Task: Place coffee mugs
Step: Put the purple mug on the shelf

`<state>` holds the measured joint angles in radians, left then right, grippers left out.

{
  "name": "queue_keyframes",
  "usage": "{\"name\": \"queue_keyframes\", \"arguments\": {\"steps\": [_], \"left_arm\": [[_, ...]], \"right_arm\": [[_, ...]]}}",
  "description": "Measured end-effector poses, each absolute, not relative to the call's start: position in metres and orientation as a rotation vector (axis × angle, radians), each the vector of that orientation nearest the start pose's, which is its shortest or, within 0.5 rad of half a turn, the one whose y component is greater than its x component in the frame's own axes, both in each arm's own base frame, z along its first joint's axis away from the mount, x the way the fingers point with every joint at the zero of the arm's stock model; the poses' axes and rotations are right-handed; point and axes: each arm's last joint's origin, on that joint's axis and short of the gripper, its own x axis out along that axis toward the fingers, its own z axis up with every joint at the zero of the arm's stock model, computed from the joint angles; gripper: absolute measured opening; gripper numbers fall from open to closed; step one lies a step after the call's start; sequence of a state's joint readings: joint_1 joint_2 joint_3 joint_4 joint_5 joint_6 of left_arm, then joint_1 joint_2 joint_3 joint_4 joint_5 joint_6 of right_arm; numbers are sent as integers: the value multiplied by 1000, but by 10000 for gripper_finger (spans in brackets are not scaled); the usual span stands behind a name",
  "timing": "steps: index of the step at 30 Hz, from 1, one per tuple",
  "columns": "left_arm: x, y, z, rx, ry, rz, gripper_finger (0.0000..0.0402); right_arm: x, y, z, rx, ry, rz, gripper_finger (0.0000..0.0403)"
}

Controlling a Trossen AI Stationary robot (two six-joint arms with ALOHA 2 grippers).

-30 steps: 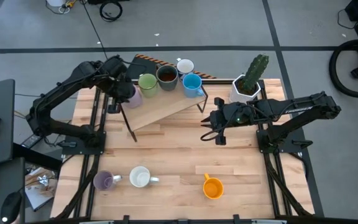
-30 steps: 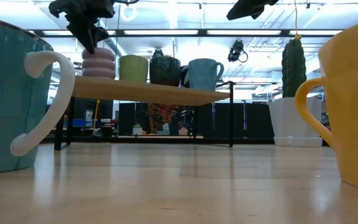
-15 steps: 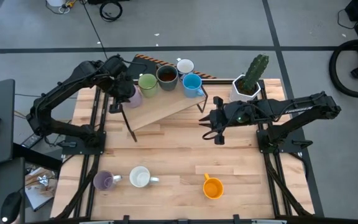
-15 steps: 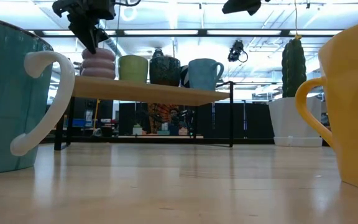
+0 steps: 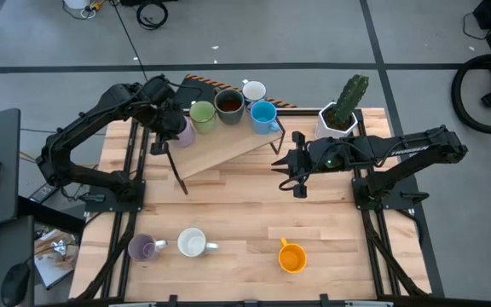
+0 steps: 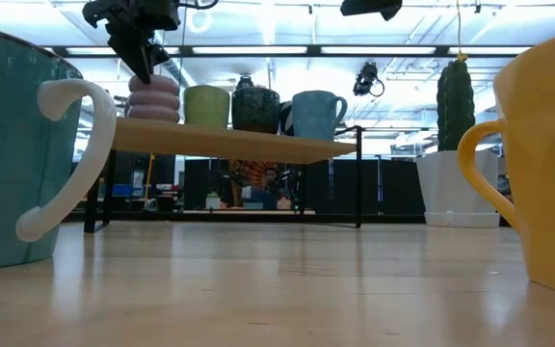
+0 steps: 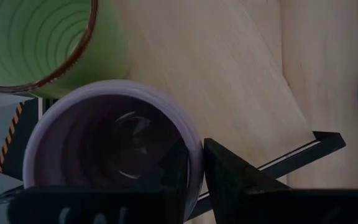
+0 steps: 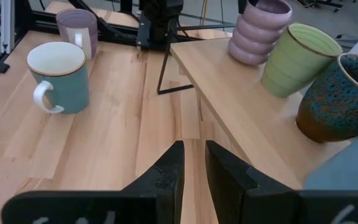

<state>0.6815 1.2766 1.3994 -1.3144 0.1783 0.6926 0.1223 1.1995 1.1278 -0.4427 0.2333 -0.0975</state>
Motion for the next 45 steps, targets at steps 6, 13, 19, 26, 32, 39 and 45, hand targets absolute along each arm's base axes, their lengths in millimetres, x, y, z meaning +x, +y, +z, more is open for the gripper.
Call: {"name": "queue_keyframes", "arguments": {"steps": [6, 13, 19, 26, 32, 39, 45], "left_arm": [[171, 132, 356, 150, 1168, 35, 73], [171, 132, 356, 153, 1174, 35, 144], [169, 133, 371, 128, 1153, 139, 179], [164, 128, 408, 136, 1050, 203, 189], [157, 122, 452, 68, 850, 351, 189], [158, 111, 481, -90, 640, 402, 187], [176, 76, 476, 52, 571, 299, 163]], "right_arm": [[255, 25, 345, -186, 512, -84, 71], [255, 25, 345, -186, 512, -84, 71], [255, 25, 345, -186, 512, -85, 71], [255, 24, 345, -180, 512, -94, 71], [255, 24, 344, -198, 518, -89, 71], [255, 24, 344, -218, 518, -86, 71], [255, 24, 344, -226, 521, -101, 71]]}}
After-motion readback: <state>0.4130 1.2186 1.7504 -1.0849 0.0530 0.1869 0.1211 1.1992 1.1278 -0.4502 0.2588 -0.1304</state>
